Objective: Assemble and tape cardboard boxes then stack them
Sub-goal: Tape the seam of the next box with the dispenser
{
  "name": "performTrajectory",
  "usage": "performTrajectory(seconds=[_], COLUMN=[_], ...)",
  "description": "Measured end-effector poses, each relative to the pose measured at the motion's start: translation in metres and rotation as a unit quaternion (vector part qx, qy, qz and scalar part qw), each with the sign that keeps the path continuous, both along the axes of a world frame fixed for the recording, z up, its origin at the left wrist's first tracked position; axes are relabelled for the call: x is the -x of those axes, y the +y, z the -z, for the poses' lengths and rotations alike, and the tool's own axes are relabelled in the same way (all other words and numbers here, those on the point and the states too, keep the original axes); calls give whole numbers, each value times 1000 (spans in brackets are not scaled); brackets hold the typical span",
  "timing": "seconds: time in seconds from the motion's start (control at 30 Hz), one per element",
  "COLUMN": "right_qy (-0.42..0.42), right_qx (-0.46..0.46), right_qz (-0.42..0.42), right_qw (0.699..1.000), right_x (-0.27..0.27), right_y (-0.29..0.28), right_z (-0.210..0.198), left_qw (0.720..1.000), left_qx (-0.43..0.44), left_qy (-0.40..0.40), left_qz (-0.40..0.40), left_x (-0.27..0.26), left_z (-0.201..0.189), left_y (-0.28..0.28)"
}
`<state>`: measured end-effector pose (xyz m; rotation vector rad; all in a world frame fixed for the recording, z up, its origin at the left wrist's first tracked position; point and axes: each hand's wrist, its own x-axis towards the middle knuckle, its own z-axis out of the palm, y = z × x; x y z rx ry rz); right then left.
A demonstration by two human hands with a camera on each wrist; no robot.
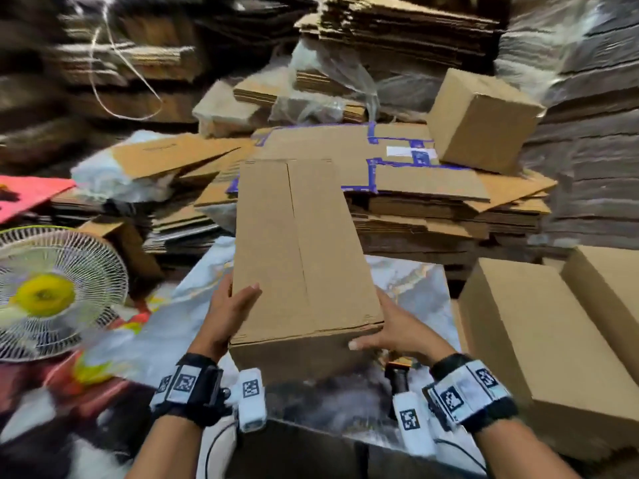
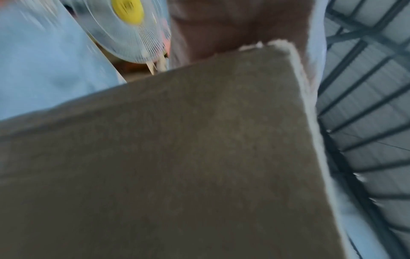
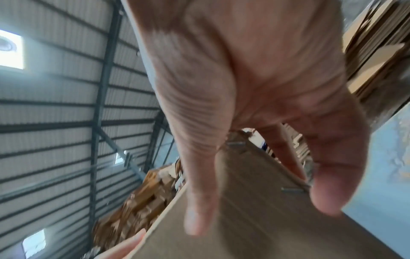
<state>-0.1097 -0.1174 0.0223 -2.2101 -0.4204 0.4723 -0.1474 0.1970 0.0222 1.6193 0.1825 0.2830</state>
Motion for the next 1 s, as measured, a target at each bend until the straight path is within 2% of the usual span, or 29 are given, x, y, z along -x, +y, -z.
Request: performTrajectory(seconds=[0.07, 0.17, 0.3, 0.33, 0.4, 0.43, 0.5, 0.57, 0.67, 0.73, 0.8, 0.9, 1.0], right_qy=[-3, 2, -17, -22, -22, -16, -7, 18, 96, 138, 191, 296, 372], right_qx=[20, 22, -4, -10, -38, -53, -38, 30, 157, 206, 194, 37, -71], right_qz=[16, 64, 121, 136, 170, 195, 249, 277, 305, 350, 359, 404, 411], right_qw=[1000, 998, 992, 990, 984, 979, 968, 960, 935, 903, 893, 865, 829], right_x=[-6, -14, -20, -21, -24, -26, -27, -27, -24, -19, -19, -31, -48], right_y=[30, 62, 84, 85, 82, 76, 59, 34, -2, -22, -34, -42, -47], right_z=[20, 49, 71, 74, 80, 84, 97, 122, 169, 189, 200, 220, 238], left_qw=[999, 996, 968, 952, 885, 855, 812, 764, 705, 697, 708, 716, 721], left_qx=[-10, -42, -207, -270, -439, -503, -577, -617, -664, -674, -663, -653, -648], left_qy=[30, 71, 137, 140, 133, 108, 54, 44, 72, 92, 114, 134, 151], left_qz=[-12, 12, -29, -46, -79, -57, 72, 185, 239, 227, 216, 206, 191], left_x=[12, 23, 33, 30, 21, 16, 8, -1, -19, -31, -41, -57, -78], left_z=[8, 32, 73, 79, 73, 65, 50, 52, 65, 69, 68, 67, 67], left_y=[26, 55, 66, 64, 57, 51, 31, 12, -9, -18, -26, -41, -59])
